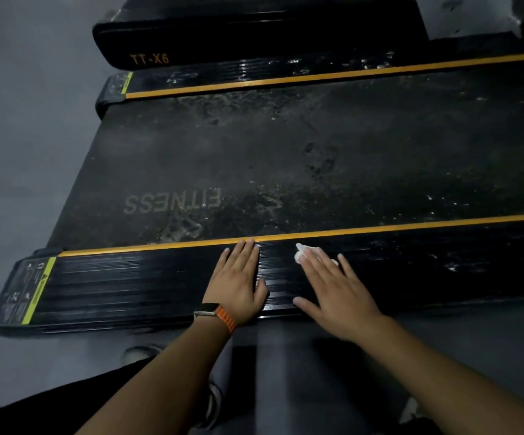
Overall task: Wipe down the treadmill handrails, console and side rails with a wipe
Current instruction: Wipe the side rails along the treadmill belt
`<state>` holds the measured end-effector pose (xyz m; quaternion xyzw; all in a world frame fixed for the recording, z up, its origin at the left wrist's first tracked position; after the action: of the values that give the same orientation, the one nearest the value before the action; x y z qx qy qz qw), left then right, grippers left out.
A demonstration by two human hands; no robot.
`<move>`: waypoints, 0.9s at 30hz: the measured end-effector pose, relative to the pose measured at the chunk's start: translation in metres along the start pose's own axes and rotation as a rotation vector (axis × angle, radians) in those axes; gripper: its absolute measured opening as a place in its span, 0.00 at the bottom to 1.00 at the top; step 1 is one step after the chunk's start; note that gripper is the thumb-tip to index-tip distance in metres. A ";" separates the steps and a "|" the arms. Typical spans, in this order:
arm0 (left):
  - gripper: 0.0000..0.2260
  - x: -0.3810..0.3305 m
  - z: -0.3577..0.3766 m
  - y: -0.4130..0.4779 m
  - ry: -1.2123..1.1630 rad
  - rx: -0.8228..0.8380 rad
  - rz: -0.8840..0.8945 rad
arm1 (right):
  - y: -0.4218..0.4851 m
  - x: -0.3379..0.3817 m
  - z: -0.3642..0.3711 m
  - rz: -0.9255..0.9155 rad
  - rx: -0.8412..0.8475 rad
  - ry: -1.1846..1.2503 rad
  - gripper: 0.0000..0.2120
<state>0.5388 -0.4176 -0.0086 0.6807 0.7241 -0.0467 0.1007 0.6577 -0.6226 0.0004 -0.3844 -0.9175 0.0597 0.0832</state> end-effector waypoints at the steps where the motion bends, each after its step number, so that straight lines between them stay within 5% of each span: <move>1: 0.33 0.000 0.000 0.001 -0.006 0.000 0.000 | -0.003 0.003 0.000 0.040 -0.002 0.005 0.44; 6: 0.33 0.001 0.001 0.001 -0.009 -0.013 0.005 | -0.003 0.051 0.013 -0.039 0.014 0.035 0.45; 12: 0.33 0.001 0.002 0.002 -0.016 0.013 -0.004 | -0.023 -0.004 0.008 0.018 -0.053 -0.054 0.40; 18: 0.33 0.001 0.002 0.001 -0.021 0.012 0.001 | -0.023 0.047 0.013 -0.017 0.033 -0.009 0.43; 27: 0.33 -0.001 0.000 0.002 -0.019 0.025 -0.008 | -0.049 0.018 0.025 0.040 -0.107 -0.022 0.42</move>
<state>0.5409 -0.4182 -0.0081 0.6787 0.7250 -0.0626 0.0989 0.6063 -0.6450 -0.0138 -0.4061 -0.9123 0.0166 0.0511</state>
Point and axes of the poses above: each hand's wrist, its own y-axis towards the middle knuckle, its own z-axis out of the palm, x = y × z, the point moved 2 cm from there along y, towards the middle knuckle, and after that the axes turned 14 degrees about z, right-handed, at the moved point
